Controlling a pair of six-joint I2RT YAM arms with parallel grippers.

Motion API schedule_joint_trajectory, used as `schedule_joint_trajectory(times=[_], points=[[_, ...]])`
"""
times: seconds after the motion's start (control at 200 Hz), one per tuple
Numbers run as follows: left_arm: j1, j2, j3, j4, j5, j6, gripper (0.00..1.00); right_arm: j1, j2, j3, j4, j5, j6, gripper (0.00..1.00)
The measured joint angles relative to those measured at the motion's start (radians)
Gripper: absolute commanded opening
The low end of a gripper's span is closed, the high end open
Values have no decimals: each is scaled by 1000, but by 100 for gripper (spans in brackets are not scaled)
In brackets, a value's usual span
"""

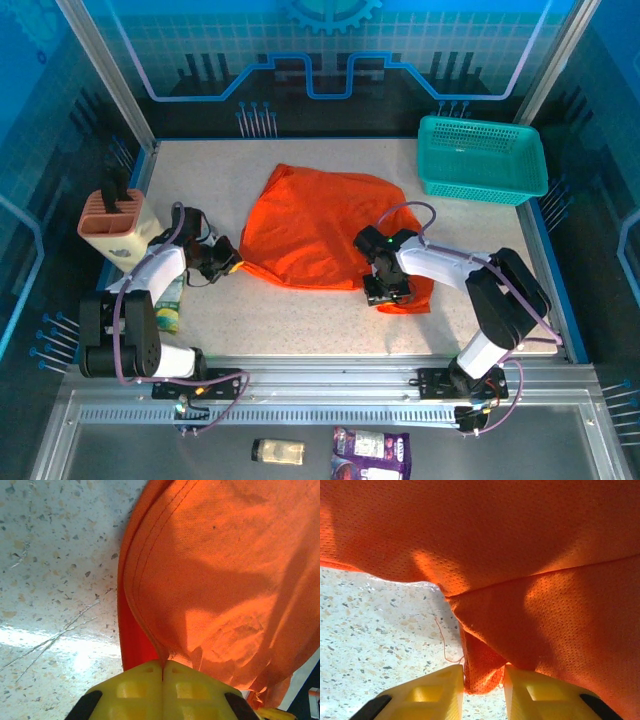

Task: Fold the inside-out t-shirt

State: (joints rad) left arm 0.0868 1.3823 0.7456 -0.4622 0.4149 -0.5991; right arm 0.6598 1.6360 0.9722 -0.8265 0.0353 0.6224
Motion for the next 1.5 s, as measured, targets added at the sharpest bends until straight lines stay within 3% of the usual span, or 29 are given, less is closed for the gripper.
schedule_joint_trajectory(times=[0.12,0.29,0.425,0.565,0.7,0.841,0.986,1.271,1.501], points=[[0,0,0,0,0,0,0,0,5,0,0,10,0,25],[0,0,0,0,0,0,0,2,20,8,-24,19,3,3],[0,0,0,0,0,0,0,19,8,62,-90,43,-1,0],[0,0,0,0,0,0,0,56,-8,93,-124,22,-10,12],[0,0,0,0,-1,0,0,66,-8,79,-120,-101,-29,43],[0,0,0,-2,-7,0,0,48,-30,74,-94,-201,-27,45],[0,0,0,-3,-11,3,0,-71,-145,26,-68,-202,-10,41],[0,0,0,-4,-12,5,0,-489,-420,-294,-36,-163,24,34],[0,0,0,-4,-16,6,0,-562,-521,-406,16,-175,89,31]])
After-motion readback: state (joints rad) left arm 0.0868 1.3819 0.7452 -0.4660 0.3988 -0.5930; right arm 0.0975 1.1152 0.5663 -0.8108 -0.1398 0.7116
